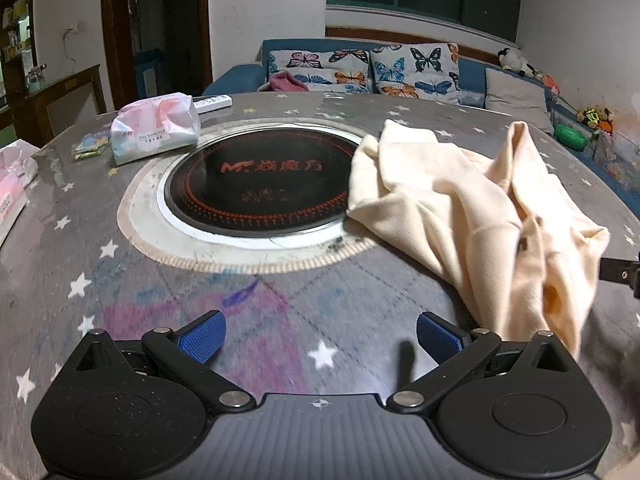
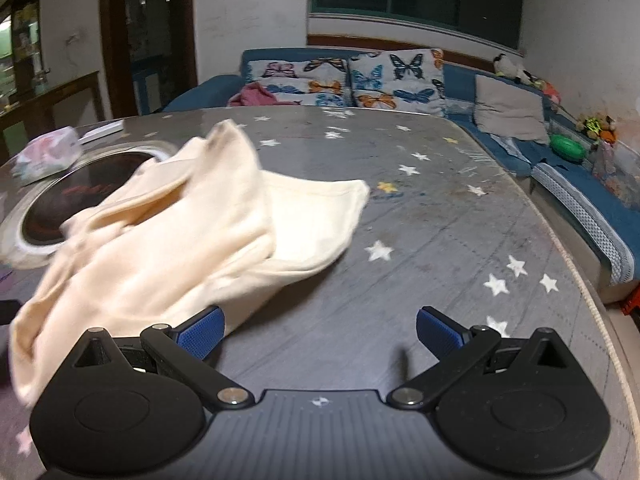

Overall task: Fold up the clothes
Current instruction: 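Approach the crumpled cream sweatshirt with both grippers open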

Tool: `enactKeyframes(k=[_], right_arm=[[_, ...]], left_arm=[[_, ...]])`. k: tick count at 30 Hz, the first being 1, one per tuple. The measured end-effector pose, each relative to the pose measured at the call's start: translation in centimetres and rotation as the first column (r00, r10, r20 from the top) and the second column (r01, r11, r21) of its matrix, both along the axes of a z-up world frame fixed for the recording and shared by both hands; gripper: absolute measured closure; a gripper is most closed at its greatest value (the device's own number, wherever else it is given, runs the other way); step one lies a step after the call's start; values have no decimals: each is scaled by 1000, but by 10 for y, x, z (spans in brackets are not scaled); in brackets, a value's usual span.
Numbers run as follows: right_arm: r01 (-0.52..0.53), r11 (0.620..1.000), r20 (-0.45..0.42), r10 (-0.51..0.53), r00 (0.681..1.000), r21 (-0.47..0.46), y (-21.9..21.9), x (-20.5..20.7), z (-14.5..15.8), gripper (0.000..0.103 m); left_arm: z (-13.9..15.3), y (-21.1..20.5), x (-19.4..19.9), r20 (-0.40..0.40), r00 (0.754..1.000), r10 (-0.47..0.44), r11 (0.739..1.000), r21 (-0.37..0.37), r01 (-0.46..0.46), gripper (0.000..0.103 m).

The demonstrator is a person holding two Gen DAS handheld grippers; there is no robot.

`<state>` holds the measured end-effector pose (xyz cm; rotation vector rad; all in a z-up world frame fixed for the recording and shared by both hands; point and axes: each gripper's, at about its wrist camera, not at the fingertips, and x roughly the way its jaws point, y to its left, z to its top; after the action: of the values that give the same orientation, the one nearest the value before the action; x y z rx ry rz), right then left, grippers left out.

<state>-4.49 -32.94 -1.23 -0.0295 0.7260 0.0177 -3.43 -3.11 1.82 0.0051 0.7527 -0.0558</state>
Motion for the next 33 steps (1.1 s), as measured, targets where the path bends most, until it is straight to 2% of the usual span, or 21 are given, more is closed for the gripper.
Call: enactKeyframes(k=[14, 33], right_arm=[[-72, 997, 2, 72, 997, 12, 39, -51, 8, 0], [-92, 996, -2, 92, 996, 17, 51, -70, 2, 0]], left_arm=[[10, -20, -28, -4, 999, -50, 999, 15, 50, 0], [13, -38, -45, -9, 996, -94, 995, 41, 95, 0]])
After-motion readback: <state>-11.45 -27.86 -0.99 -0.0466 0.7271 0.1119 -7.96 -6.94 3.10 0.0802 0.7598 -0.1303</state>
